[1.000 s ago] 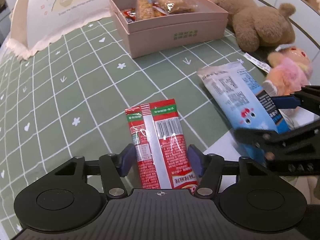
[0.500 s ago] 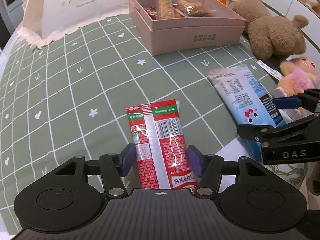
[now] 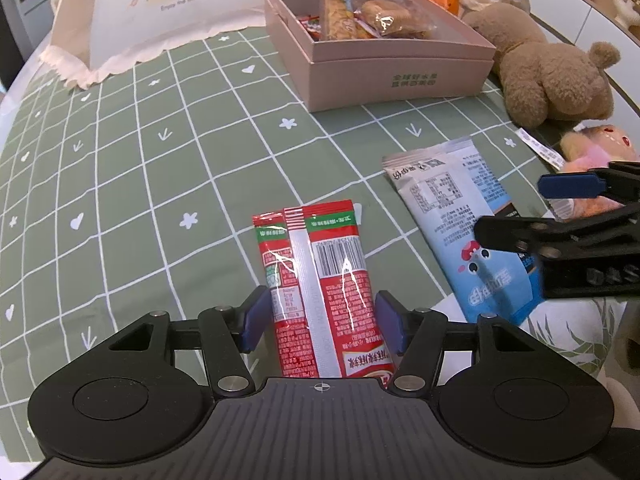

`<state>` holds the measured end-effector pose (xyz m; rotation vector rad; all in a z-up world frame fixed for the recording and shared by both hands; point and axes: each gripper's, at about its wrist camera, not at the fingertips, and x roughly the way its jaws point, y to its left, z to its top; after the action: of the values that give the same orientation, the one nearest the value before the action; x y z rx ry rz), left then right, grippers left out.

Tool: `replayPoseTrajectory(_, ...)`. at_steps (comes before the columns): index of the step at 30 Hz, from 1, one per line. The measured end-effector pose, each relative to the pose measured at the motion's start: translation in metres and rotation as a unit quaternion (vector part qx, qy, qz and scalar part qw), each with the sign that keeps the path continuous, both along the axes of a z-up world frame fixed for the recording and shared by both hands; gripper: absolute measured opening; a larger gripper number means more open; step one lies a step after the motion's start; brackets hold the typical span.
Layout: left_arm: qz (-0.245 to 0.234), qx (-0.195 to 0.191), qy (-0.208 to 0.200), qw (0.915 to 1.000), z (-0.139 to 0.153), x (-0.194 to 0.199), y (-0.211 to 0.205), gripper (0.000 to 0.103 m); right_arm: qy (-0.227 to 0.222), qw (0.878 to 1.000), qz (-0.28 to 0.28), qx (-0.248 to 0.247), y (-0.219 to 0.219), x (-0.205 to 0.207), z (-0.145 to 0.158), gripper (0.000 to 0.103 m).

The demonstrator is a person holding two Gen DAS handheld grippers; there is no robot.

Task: Organize snacks
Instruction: 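Hold the red packet and blue bar above the table with both tools, then carry the red packet and blue bar over the pink box and release both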

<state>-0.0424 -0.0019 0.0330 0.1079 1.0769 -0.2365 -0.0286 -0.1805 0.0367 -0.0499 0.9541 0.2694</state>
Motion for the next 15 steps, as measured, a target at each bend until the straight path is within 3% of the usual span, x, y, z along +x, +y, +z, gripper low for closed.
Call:
replayPoseTrajectory(9, -0.001, -0.002, -0.003, 1.0000, 0.000, -0.001, 0.001, 0.064, 0.023, 0.999, -0.001, -0.036, 0.027, 0.024, -0.022, 0.091)
replayPoseTrajectory(13, -0.002, -0.002, -0.004, 1.0000, 0.000, -0.002, 0.001, 0.064, 0.014, 0.998, 0.025, -0.051, 0.030, 0.011, -0.018, 0.078)
replayPoseTrajectory(15, -0.003, -0.002, -0.004, 1.0000, 0.000, -0.002, 0.001, 0.064, 0.009, 0.999, 0.026, -0.046, 0.025, 0.005, -0.010, 0.076)
